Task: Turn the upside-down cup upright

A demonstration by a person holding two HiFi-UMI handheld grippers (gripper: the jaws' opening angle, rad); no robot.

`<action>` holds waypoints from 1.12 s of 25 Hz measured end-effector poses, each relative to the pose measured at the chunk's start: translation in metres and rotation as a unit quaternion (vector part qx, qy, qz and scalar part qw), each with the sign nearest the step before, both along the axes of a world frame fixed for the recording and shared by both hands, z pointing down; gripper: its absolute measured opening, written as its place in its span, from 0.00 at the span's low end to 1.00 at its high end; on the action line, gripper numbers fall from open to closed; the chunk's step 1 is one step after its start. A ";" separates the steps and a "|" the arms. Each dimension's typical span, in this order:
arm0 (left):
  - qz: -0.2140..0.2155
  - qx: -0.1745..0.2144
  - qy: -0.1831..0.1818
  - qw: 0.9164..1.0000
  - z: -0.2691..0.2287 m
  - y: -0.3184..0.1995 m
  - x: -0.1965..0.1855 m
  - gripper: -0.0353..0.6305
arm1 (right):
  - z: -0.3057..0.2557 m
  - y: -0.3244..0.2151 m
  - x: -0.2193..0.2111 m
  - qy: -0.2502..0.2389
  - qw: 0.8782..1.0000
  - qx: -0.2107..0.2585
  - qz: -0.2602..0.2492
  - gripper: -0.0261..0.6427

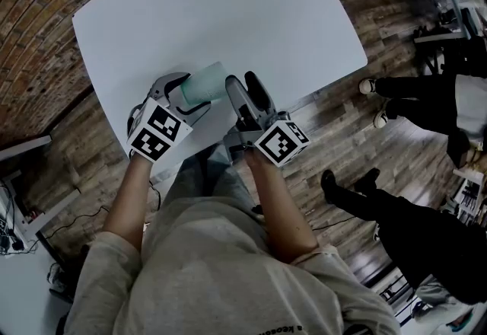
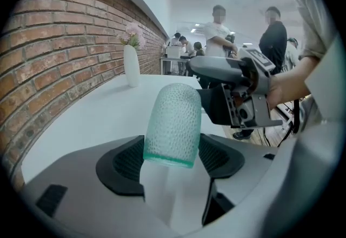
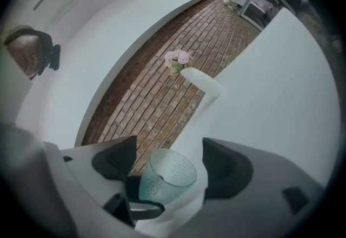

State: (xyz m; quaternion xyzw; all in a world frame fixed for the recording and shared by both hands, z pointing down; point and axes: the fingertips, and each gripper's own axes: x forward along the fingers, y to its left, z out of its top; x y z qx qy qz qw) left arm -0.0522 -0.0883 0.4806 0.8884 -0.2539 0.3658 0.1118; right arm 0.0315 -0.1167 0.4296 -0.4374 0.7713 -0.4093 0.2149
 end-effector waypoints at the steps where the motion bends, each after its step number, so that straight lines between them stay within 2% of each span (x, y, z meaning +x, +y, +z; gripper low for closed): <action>1: 0.000 -0.001 -0.002 1.000 0.001 0.001 0.000 0.53 | -0.005 0.001 0.002 0.016 1.000 0.003 -0.002 0.59; 2: 0.000 -0.002 -0.003 1.000 0.002 0.001 0.001 0.53 | -0.010 0.003 0.003 0.037 0.999 0.008 -0.006 0.56; 3: 0.000 -0.003 -0.005 1.000 0.002 0.002 0.001 0.53 | -0.015 0.006 0.004 0.066 0.998 0.015 -0.015 0.48; 6: 0.001 -0.004 -0.009 1.000 0.002 0.003 0.002 0.53 | -0.027 0.018 -0.004 0.178 0.981 0.040 -0.059 0.09; 7: 0.002 -0.005 -0.009 1.000 0.002 0.002 0.002 0.53 | -0.029 0.022 -0.010 0.211 0.973 0.047 -0.077 0.05; 10: 0.002 -0.005 -0.010 1.000 0.002 0.002 0.000 0.53 | -0.032 0.029 -0.025 0.290 0.948 0.062 -0.114 0.05; 13: 0.004 -0.006 -0.012 1.000 0.002 0.003 0.000 0.53 | -0.032 0.031 -0.037 0.364 0.918 0.081 -0.135 0.05; 15: 0.004 -0.006 -0.013 1.000 0.002 0.003 -0.001 0.53 | -0.029 0.030 -0.043 0.399 0.901 0.085 -0.147 0.05; 17: 0.005 -0.006 -0.012 1.000 0.001 0.003 -0.001 0.53 | -0.026 0.030 -0.046 0.422 0.890 0.083 -0.150 0.05; 19: 0.005 -0.006 -0.009 1.000 0.000 0.004 0.000 0.53 | -0.024 0.029 -0.047 0.431 0.886 0.080 -0.151 0.05; 28: 0.002 -0.009 -0.004 1.000 -0.002 0.005 -0.001 0.53 | -0.012 0.026 -0.043 0.439 0.884 0.067 -0.146 0.05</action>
